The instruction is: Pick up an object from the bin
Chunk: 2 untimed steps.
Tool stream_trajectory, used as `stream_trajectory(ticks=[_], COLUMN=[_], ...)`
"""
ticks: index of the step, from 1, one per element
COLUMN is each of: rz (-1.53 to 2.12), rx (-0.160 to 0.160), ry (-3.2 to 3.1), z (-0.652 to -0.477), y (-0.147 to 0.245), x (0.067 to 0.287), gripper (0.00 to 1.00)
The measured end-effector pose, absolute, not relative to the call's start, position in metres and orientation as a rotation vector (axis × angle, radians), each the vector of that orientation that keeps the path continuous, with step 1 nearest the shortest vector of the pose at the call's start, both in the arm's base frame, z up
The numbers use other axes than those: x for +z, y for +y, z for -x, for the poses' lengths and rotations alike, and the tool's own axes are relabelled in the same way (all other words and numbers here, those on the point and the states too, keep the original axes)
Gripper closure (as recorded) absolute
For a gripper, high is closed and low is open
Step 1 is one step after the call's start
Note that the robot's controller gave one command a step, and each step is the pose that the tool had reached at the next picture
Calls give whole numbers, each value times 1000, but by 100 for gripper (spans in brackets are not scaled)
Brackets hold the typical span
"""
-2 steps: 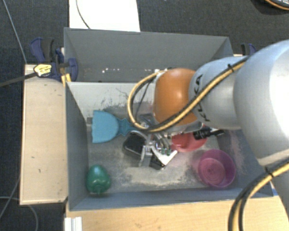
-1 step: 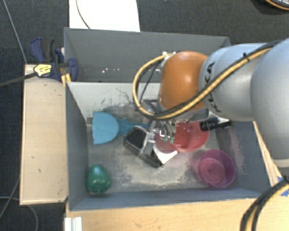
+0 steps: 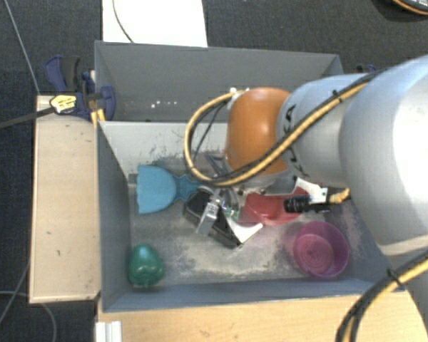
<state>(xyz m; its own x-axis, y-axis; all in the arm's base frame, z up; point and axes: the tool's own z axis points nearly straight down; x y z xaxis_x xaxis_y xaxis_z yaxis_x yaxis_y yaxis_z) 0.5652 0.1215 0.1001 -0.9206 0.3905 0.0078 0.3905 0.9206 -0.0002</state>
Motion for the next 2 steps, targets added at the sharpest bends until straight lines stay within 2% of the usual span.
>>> stream_trajectory(ticks=[1, 2], rz=[899, 1113], rx=[-18, 16], ry=[-3024, -2902], z=[-532, -585], y=[100, 107], x=[71, 66], gripper=[0, 100])
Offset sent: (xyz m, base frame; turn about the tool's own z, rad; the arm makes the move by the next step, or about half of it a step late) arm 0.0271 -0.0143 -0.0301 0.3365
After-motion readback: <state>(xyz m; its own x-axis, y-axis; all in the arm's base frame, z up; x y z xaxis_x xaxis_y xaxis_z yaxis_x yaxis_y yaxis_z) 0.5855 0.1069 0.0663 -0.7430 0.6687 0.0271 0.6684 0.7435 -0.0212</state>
